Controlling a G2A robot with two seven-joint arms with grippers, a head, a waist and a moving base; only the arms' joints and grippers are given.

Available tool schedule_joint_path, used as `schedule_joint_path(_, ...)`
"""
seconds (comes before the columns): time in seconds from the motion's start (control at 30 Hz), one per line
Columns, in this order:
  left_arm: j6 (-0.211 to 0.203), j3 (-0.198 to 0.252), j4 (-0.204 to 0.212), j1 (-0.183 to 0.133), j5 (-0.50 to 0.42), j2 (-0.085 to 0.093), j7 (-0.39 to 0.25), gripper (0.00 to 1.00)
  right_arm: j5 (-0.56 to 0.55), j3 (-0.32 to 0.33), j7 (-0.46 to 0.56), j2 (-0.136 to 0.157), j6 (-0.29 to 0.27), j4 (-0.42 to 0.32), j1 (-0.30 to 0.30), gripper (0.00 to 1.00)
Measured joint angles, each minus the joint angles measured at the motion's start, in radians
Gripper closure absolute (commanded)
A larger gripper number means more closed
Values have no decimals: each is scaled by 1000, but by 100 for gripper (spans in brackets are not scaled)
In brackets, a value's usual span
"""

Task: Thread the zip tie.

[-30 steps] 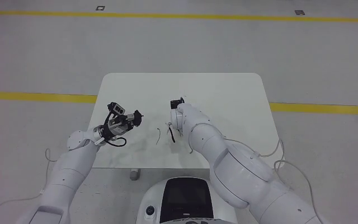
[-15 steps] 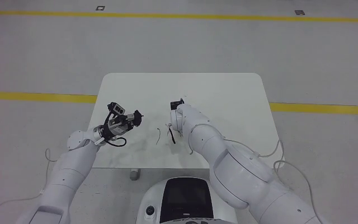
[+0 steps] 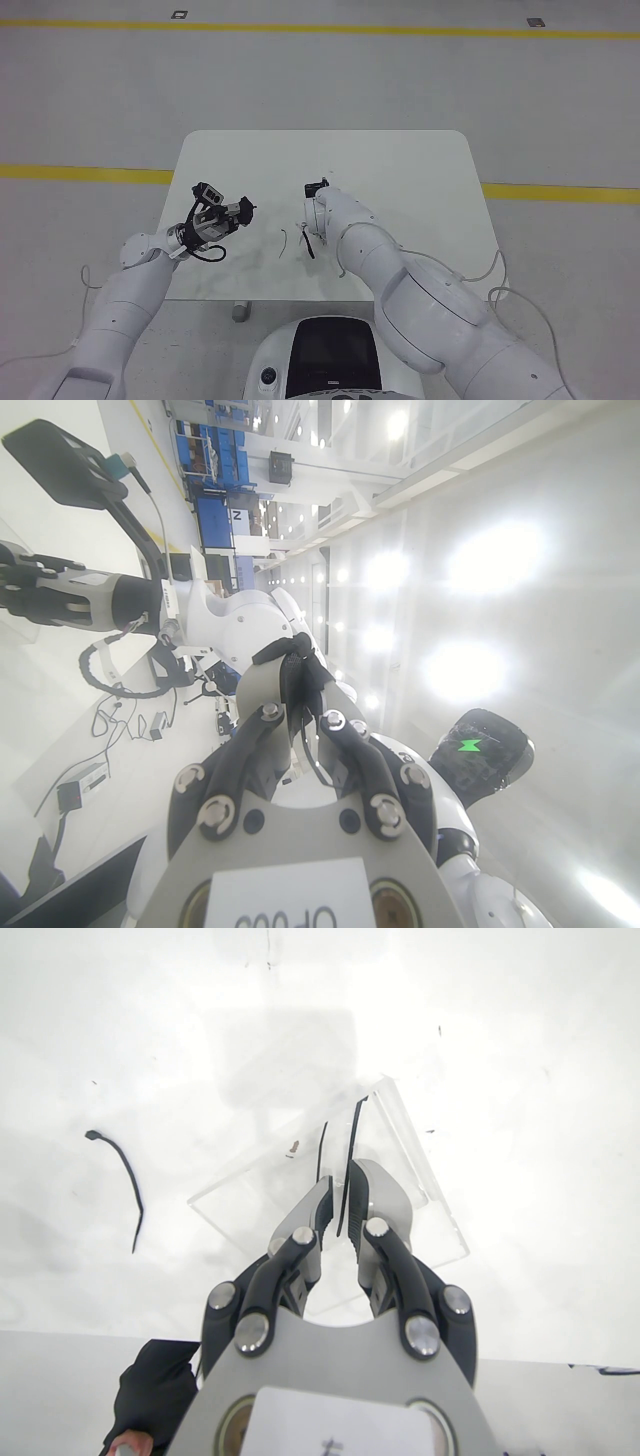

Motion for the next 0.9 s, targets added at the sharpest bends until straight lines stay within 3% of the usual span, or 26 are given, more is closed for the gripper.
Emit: schedule_joint_path(0.9,0,0,0,0,0,0,0,100,-25,16,-8,-6,0,0,26,100)
